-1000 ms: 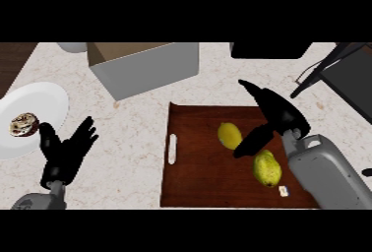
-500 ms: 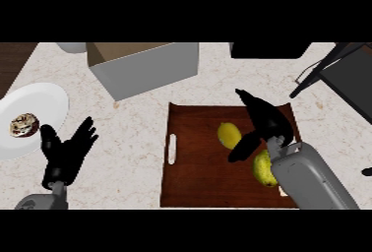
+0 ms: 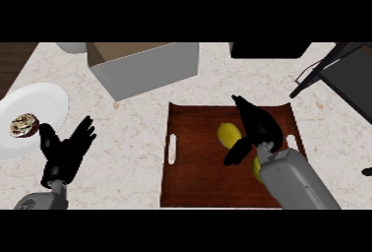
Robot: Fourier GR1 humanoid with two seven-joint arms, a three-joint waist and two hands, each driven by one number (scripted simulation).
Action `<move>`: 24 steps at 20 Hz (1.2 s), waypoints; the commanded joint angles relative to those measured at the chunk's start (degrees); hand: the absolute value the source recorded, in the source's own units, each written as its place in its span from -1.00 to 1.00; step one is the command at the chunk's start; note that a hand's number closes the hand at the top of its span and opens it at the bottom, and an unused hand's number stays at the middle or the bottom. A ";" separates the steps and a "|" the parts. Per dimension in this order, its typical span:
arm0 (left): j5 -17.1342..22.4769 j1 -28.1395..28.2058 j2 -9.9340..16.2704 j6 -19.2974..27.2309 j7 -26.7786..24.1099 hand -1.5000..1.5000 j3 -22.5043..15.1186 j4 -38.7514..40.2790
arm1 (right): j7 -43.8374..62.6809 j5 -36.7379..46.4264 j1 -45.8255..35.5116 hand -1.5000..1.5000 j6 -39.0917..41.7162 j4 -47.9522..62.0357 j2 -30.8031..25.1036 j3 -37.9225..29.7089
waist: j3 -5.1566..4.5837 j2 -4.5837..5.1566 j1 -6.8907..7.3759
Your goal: Pick the lemon from the tray and place it in the tiered shelf
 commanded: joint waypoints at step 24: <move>-3.53 1.90 -1.51 -4.03 6.07 0.00 4.58 -6.26 | -19.44 13.99 -7.68 -1.00 -12.43 31.01 9.26 -7.71 | -0.15 0.17 0.37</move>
